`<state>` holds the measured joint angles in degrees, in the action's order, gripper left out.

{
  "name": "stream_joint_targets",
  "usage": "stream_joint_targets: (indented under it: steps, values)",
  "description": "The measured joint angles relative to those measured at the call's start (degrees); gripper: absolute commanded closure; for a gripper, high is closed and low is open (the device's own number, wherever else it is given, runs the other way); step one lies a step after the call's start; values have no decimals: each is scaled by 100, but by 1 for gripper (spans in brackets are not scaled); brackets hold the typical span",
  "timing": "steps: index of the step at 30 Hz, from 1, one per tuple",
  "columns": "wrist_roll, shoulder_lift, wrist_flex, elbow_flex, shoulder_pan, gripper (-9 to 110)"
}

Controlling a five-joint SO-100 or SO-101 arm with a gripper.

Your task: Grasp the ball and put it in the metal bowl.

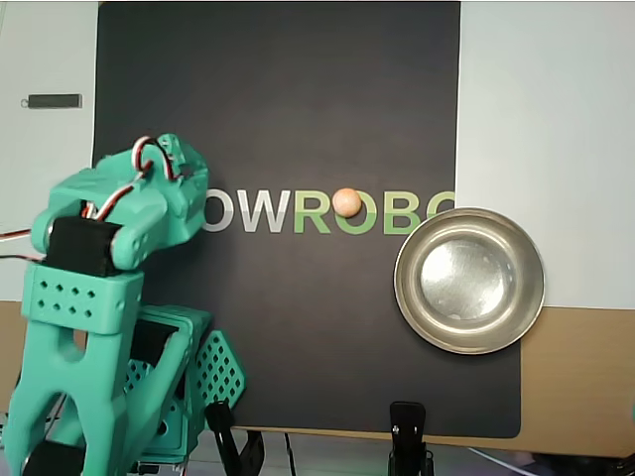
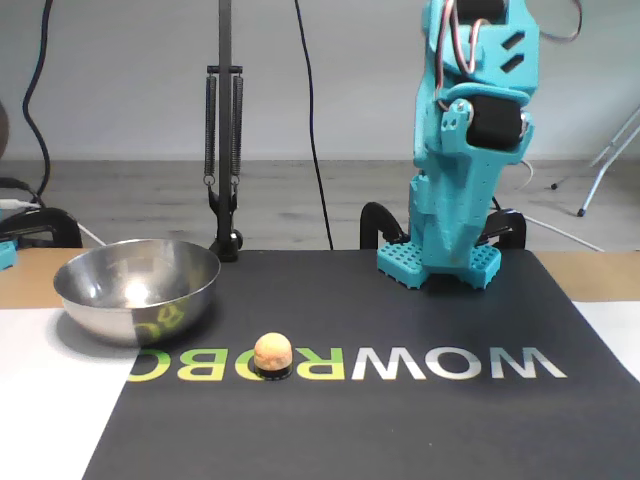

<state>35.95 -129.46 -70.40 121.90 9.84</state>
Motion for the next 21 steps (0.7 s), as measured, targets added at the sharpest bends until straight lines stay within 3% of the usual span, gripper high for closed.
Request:
stream_joint_targets:
  steps: [12,21]
  values:
    - [2602,1134,-141,-554,677,101]
    - [3401,1907,-141,-712,1037,101]
